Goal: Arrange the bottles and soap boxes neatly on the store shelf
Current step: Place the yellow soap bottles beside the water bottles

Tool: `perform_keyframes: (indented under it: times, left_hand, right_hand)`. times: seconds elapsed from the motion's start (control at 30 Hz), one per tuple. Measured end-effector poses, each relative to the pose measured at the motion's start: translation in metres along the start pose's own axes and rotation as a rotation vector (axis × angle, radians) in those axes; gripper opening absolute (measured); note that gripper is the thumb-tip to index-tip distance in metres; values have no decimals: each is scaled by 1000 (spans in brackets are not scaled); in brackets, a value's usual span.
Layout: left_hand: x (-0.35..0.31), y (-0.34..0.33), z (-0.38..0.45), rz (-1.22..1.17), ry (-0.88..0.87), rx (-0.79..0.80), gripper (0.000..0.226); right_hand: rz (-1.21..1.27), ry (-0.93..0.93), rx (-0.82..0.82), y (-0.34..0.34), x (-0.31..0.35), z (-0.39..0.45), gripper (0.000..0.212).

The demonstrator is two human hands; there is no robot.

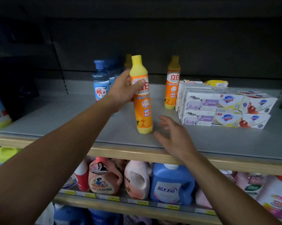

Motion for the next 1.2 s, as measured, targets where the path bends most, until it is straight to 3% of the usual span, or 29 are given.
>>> perform_keyframes:
  times: [0.1,0.2,0.33,0.5,0.6,0.8,1.2]
  left_hand:
    - [-4,2,3,159,-127,113,47]
    - [3,7,2,157,-167,121,48]
    - [17,6,2,203,-142,125,57]
    - [-2,19,3,502,-275,-205,72]
    - [-13,15,7,727,-340,-245,63]
    - [5,17,25,724,-284,-152,53]
    - [56,20,88,824,-93,-252,39]
  right_hand:
    - [-266,-43,112,-12,-14,9,61]
    - [-460,-31,192,-25,-17,14,65]
    - [-525,-25,215,-31,-18,20,66]
    - [-552,-45,204,-27,-17,41,65]
    - [-569,-59,220,-30,-11,60,65]
    - [-604,-70,267,-46,-12,86,64]
    - [-558,-29,166,-62,-34,97,62]
Point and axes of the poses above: each hand's wrist, its own z-axis towards the middle knuckle, its own y-axis out of the back of the hand, x = y × z, the point moved 6 cm from there along z, towards the middle knuckle, and after that the axes turned 12 degrees about -y, right-handed, at the moved point
